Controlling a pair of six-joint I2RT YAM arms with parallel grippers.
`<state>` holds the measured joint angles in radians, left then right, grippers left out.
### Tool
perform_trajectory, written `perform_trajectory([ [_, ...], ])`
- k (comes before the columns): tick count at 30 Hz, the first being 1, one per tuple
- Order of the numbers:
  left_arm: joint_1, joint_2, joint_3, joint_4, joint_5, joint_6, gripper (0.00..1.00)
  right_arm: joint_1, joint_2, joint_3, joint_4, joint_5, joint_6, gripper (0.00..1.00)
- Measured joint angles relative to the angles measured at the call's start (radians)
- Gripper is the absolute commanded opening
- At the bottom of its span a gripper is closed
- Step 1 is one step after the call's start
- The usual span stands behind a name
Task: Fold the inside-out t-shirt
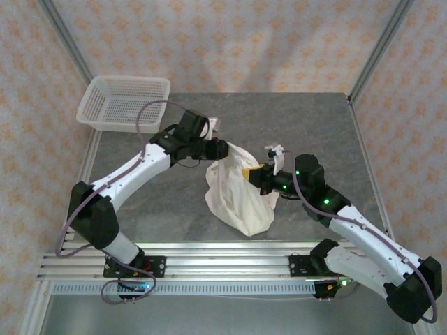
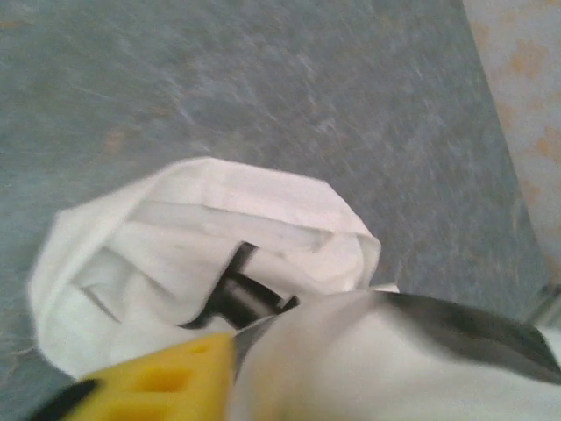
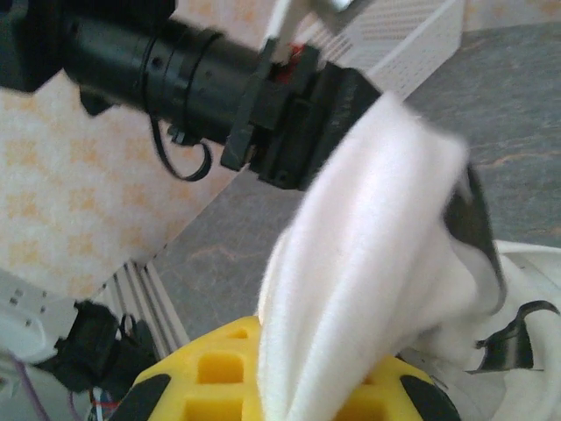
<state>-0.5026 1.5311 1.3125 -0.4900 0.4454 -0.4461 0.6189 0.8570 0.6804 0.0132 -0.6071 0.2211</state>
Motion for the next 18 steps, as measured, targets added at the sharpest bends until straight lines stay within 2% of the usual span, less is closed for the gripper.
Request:
perform_trajectory([
  [3,0.033,-0.149,-0.062,0.0,-0.029,-0.008,0.6,-0.01,0.009,0.0,0.032,0.051,0.042,0.0],
  [6,0.026,-0.34,-0.104,0.017,0.002,-0.02,0.61,-0.016,0.035,0.0,0.058,0.076,0.077,0.0],
  [9,-0.024,-0.438,-0.127,0.054,0.05,-0.02,0.58,-0.018,0.066,0.001,0.071,0.08,0.101,0.0],
  [13,-0.113,-0.426,-0.177,0.099,0.101,-0.016,0.57,-0.018,0.084,0.006,0.078,0.084,0.125,0.0],
  [18,-0.139,-0.263,-0.247,0.141,0.131,-0.023,0.56,-0.018,0.085,0.027,0.086,0.082,0.155,0.0],
])
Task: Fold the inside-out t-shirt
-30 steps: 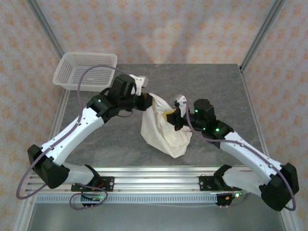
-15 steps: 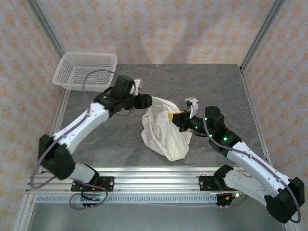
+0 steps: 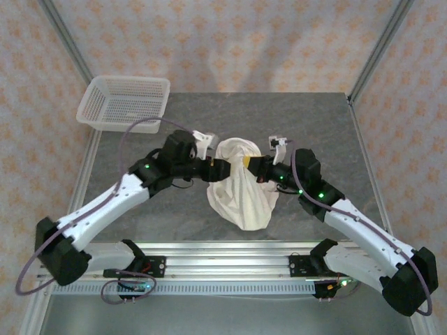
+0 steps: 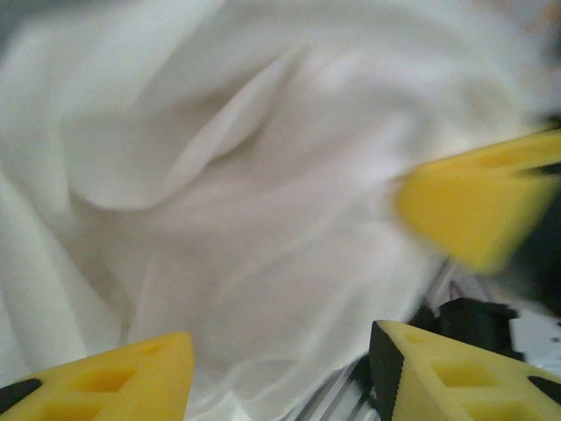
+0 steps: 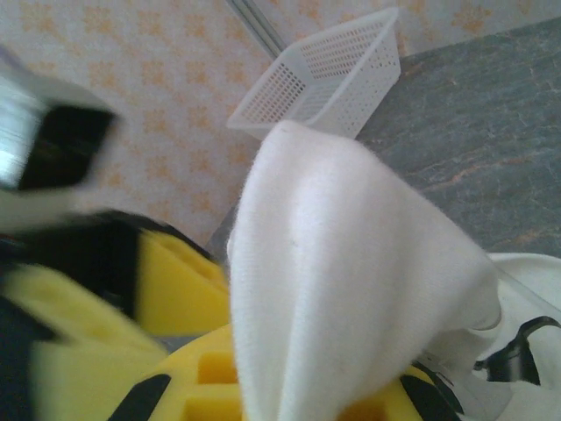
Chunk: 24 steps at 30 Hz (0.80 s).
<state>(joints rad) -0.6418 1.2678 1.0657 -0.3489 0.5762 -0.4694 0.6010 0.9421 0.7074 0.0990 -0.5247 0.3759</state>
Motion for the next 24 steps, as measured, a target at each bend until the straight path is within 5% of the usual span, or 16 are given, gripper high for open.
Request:
perform_trajectory([
  [2,-0.006,0.053,-0.004,0.018,0.019,0.0,0.53,0.0,0.002,0.008,0.0,-0.002,0.014,0.0],
  [5,-0.027,0.098,0.004,0.033,0.038,0.008,0.0,0.0,0.012,0.017,-0.003,0.002,0.032,0.0],
  [12,-0.023,0.0,0.02,-0.013,-0.077,0.037,0.0,-0.043,0.013,0.036,-0.132,0.158,0.07,0.07],
  [18,0.114,-0.139,-0.005,-0.036,-0.134,0.014,0.0,-0.079,-0.048,0.015,-0.199,0.156,0.077,0.09],
  [21,0.146,-0.157,-0.045,-0.038,-0.14,0.0,0.0,-0.1,-0.074,-0.016,-0.24,0.183,0.079,0.23],
  [24,0.146,-0.14,-0.07,-0.046,-0.139,-0.005,0.0,-0.101,-0.08,-0.048,-0.272,0.193,0.07,0.05],
])
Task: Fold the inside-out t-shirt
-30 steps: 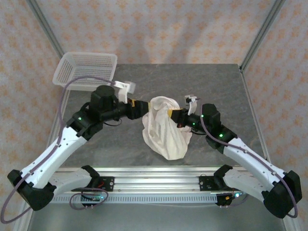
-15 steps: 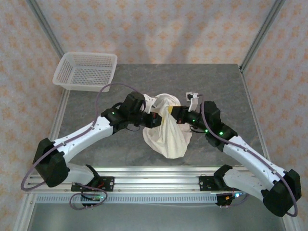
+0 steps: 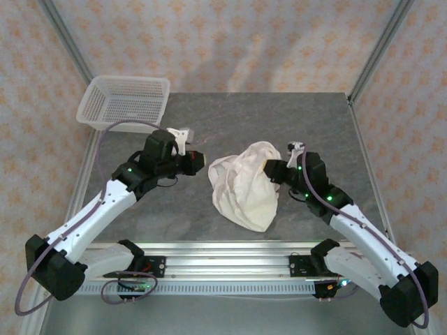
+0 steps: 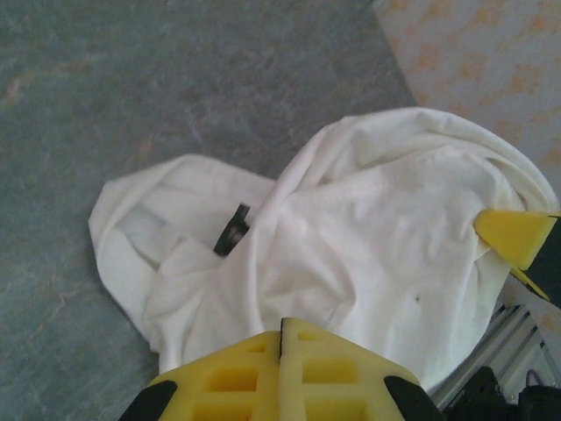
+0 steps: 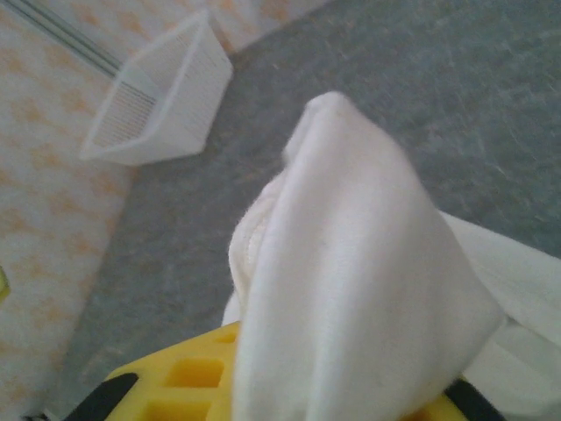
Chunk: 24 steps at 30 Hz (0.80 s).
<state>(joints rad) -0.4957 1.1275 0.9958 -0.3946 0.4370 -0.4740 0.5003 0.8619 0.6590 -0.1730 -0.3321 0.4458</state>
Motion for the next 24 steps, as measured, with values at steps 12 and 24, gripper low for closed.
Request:
perform_trajectory([
  [12,-0.142,0.313,0.063,0.025,0.048,0.026,0.75,0.0,-0.273,-0.264,0.164,-0.19,-0.029,0.0],
  [24,-0.135,0.608,0.254,0.08,0.047,0.034,0.0,0.0,-0.325,-0.253,0.179,-0.259,-0.031,0.0],
])
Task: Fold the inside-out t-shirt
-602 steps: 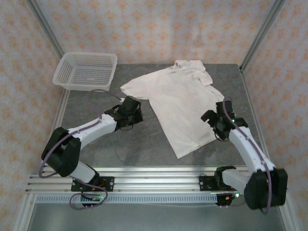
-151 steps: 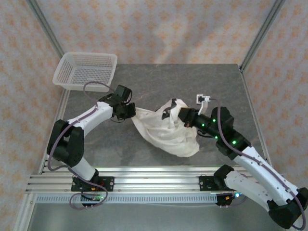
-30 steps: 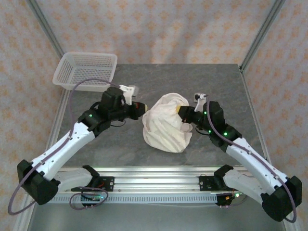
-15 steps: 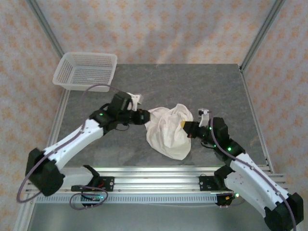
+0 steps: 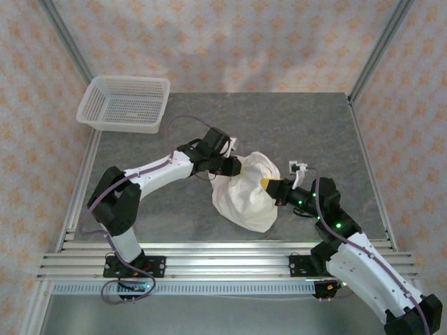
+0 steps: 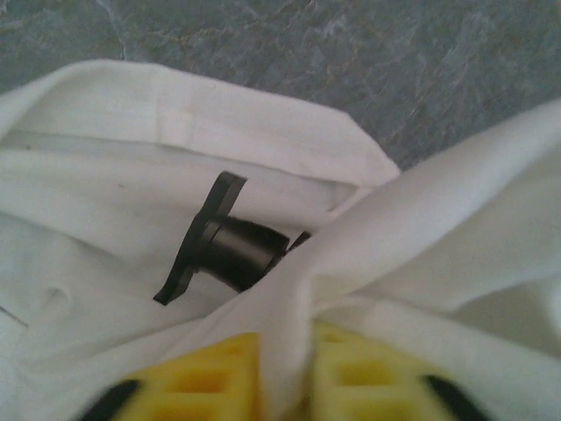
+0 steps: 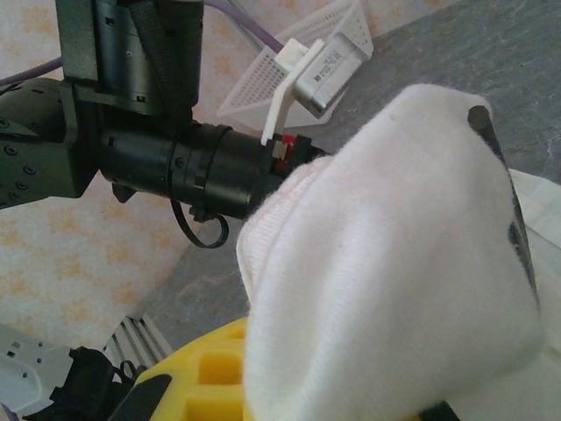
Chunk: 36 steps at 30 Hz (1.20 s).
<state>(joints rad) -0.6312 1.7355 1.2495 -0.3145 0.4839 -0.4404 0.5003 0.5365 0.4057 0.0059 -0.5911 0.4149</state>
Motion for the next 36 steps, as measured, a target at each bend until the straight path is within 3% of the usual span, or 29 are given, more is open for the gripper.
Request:
perform_trajectory([
  [4,0.055,-0.08,-0.046,0.089,0.083,-0.086,0.0,0.0,-0.069,-0.031,-0.037,0.132,-0.008,0.0],
  [6,0.085,-0.157,-0.068,0.1,0.116,-0.114,0.0,0.0,-0.114,-0.09,-0.039,0.189,-0.021,0.05],
  [9,0.105,-0.29,-0.066,0.096,0.15,-0.12,0.0,0.0,-0.145,-0.193,-0.056,0.233,-0.041,0.3],
  [12,0.095,-0.378,-0.051,0.087,0.172,-0.108,0.0,0.0,-0.148,-0.223,-0.125,0.246,-0.069,0.41],
  [14,0.095,-0.404,-0.041,0.072,0.175,-0.082,0.0,0.0,-0.153,-0.211,-0.154,0.248,-0.09,0.51],
  [16,0.095,-0.402,-0.039,0.053,0.181,-0.048,0.0,0.0,-0.156,-0.177,-0.168,0.247,-0.107,0.71],
  [17,0.095,-0.395,-0.039,0.039,0.183,-0.033,0.0,0.0,-0.153,-0.156,-0.167,0.244,-0.114,0.75],
  [20,0.095,-0.364,-0.039,-0.004,0.19,0.006,0.0,0.0,-0.109,-0.067,-0.13,0.217,-0.141,0.78],
  [26,0.095,-0.343,-0.039,-0.044,0.193,0.036,0.0,0.001,0.228,0.115,0.013,-0.005,-0.235,0.78],
  [30,0.095,-0.343,-0.039,-0.061,0.192,0.051,0.0,0.004,0.388,0.136,0.087,-0.129,-0.259,0.72],
  [31,0.095,-0.343,-0.039,-0.066,0.192,0.051,0.0,0.005,0.414,0.14,0.089,-0.143,-0.266,0.58],
  [32,0.095,-0.343,-0.039,-0.071,0.191,0.054,0.0,0.006,0.433,0.145,0.087,-0.142,-0.274,0.38],
  [34,0.095,-0.343,-0.039,-0.08,0.181,0.055,0.0,0.007,0.455,0.159,0.08,-0.123,-0.285,0.06],
  [35,0.095,-0.343,-0.039,-0.085,0.166,0.056,0.0,0.007,0.457,0.166,0.077,-0.116,-0.286,0.0],
  [36,0.095,-0.343,-0.038,-0.097,0.14,0.058,0.0,0.007,0.454,0.169,0.077,-0.112,-0.284,0.0],
])
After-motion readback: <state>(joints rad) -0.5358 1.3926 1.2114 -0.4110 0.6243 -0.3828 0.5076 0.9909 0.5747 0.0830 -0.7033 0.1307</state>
